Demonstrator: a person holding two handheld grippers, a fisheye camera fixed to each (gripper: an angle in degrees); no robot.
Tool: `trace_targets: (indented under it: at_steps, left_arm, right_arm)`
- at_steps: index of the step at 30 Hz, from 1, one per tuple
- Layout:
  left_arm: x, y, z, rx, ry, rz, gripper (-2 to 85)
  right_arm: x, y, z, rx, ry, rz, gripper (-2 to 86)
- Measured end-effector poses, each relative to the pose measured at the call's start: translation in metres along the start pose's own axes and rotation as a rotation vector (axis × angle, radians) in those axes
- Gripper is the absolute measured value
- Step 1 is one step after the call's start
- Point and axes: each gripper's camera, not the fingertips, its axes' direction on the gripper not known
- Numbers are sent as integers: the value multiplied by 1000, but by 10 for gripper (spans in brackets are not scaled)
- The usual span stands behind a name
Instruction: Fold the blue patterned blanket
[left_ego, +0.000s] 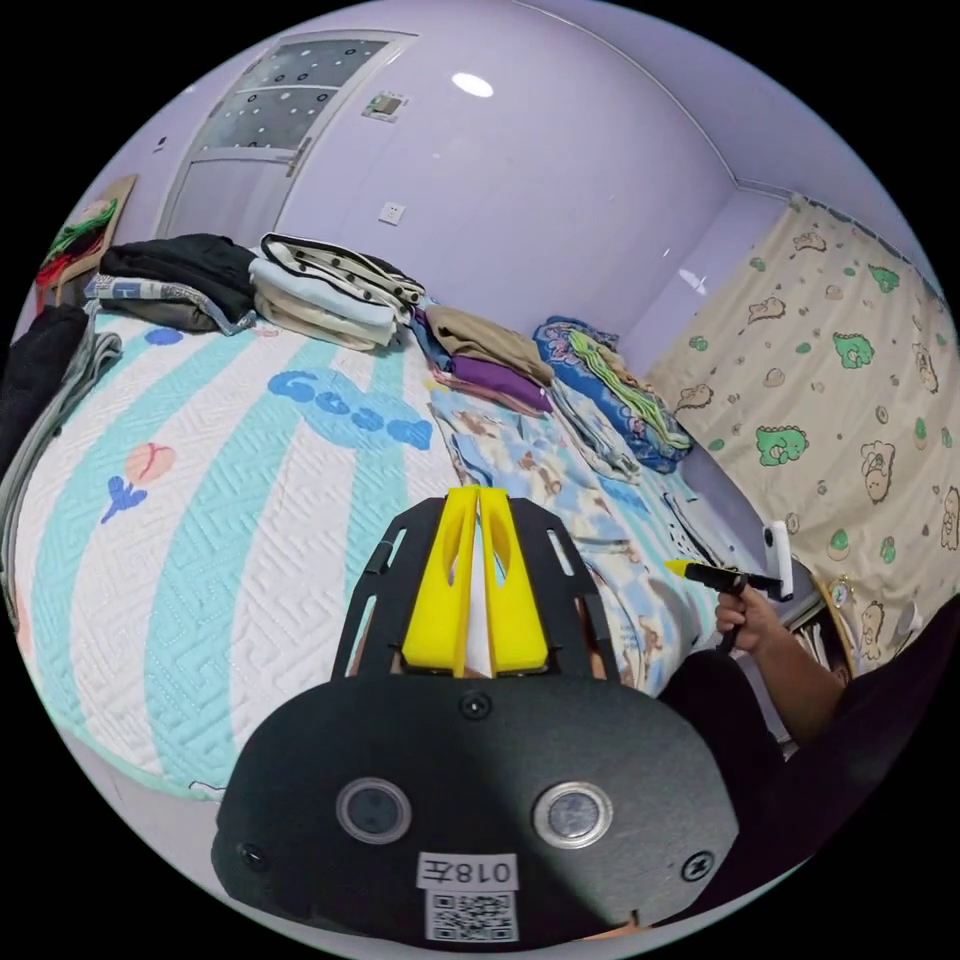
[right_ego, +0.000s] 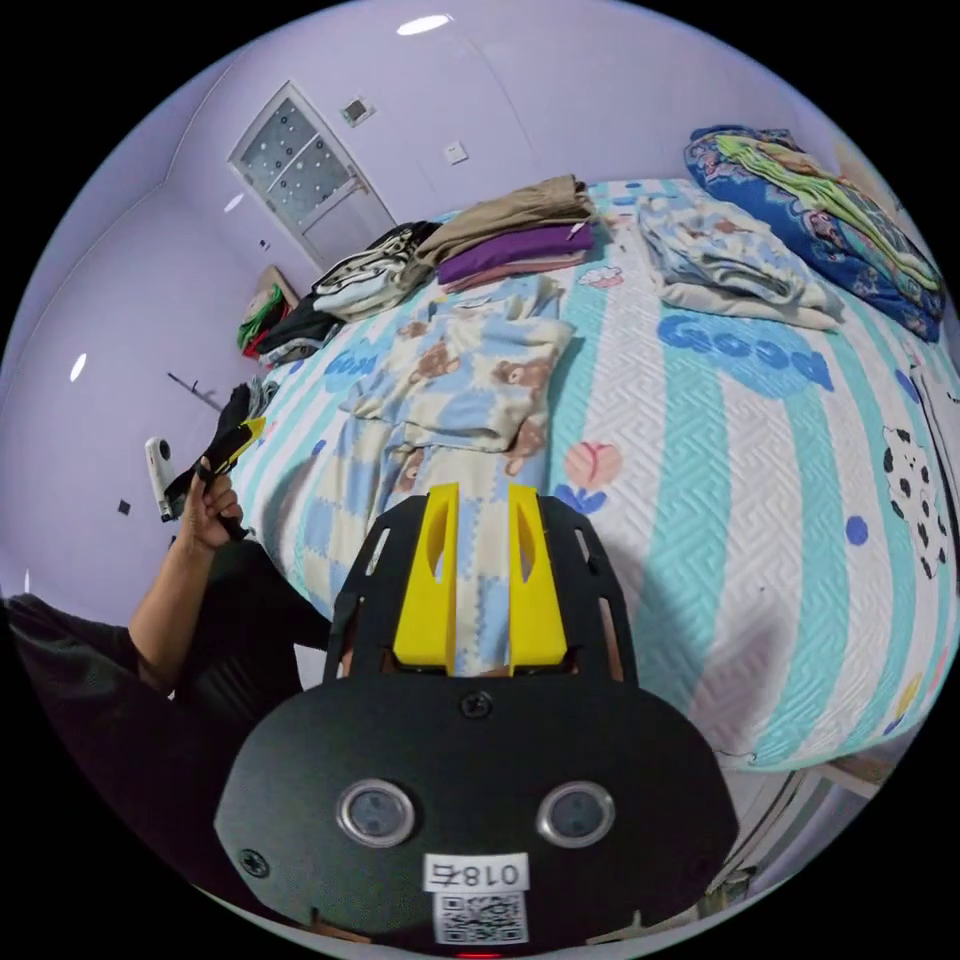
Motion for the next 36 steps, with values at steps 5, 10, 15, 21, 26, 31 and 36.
trace_targets:
  at_steps: [5,10,15,21,26,31,36]
  left_arm:
    - [5,-64,42,-26,-72,12,-6]
    - [-2,-131,125,-129,-102,6,22]
    - [-15,-170,216,-283,-161,14,50]
    - [0,-198,274,-336,-151,113,67]
    - [20,-211,305,-400,-184,178,21]
    - [49,-223,298,-378,-320,286,-2]
    - [49,-228,296,-378,-381,291,-1]
  right_arm:
    - [41,-66,-1,64,-58,19,82]
    - [65,-165,32,25,-56,-30,89]
    - [78,-252,90,-108,50,-109,97]
    - [79,-290,128,-194,78,-179,100]
    - [74,-297,131,-190,148,-261,28]
    - [49,-299,118,-155,318,-440,-7]
    - [72,-310,109,-153,316,-378,-4]
